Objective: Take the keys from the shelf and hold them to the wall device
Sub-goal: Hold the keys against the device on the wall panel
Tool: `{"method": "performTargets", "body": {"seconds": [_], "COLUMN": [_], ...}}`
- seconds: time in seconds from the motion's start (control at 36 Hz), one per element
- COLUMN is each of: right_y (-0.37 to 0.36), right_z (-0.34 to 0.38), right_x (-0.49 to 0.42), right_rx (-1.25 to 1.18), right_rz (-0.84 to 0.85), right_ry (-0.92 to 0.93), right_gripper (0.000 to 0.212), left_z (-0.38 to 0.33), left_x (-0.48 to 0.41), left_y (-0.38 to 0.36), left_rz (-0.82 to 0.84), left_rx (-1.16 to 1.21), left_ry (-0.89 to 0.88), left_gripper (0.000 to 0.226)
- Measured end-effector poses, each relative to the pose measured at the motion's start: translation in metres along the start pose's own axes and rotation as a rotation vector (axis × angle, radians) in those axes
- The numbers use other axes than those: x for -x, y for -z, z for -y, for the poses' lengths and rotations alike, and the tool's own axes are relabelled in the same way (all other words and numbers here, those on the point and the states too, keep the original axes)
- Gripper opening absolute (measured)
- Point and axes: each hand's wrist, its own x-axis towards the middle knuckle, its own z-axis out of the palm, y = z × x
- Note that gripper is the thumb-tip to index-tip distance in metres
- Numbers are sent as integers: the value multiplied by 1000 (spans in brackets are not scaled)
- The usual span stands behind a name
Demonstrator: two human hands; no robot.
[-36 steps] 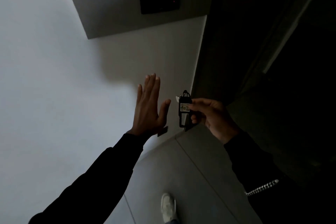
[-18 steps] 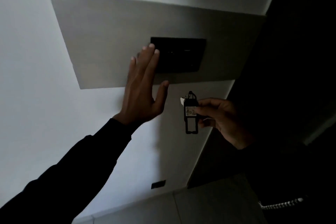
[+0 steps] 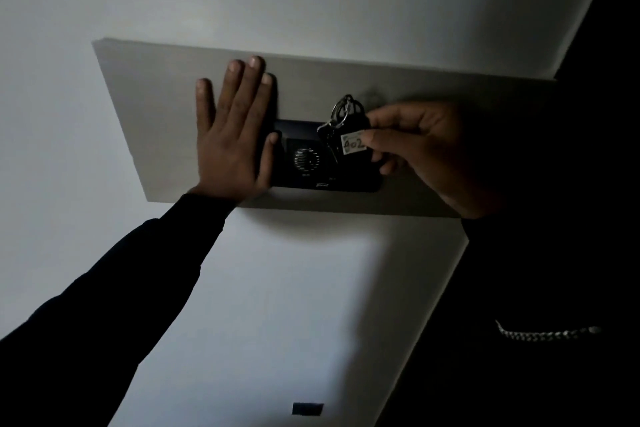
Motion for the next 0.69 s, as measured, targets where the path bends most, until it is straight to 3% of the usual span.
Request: {"method": "performTargets", "body": {"seconds": [0.36,0.69], "right_y": [-10,-15], "right_z": [-10,-16], "right_x": [-20,-27], "right_rx": [-26,71], "right_rz": [-210,-260], "right_ry": [74,85], "right_gripper": [12,13], "left_z": [-9,-9], "left_x": [0,-1], "left_y": [-10,-8], "left_rz": [-50,-29], "left_rx": [-102,-77], "left_ry": [78,82], "left_gripper": [66,67]}}
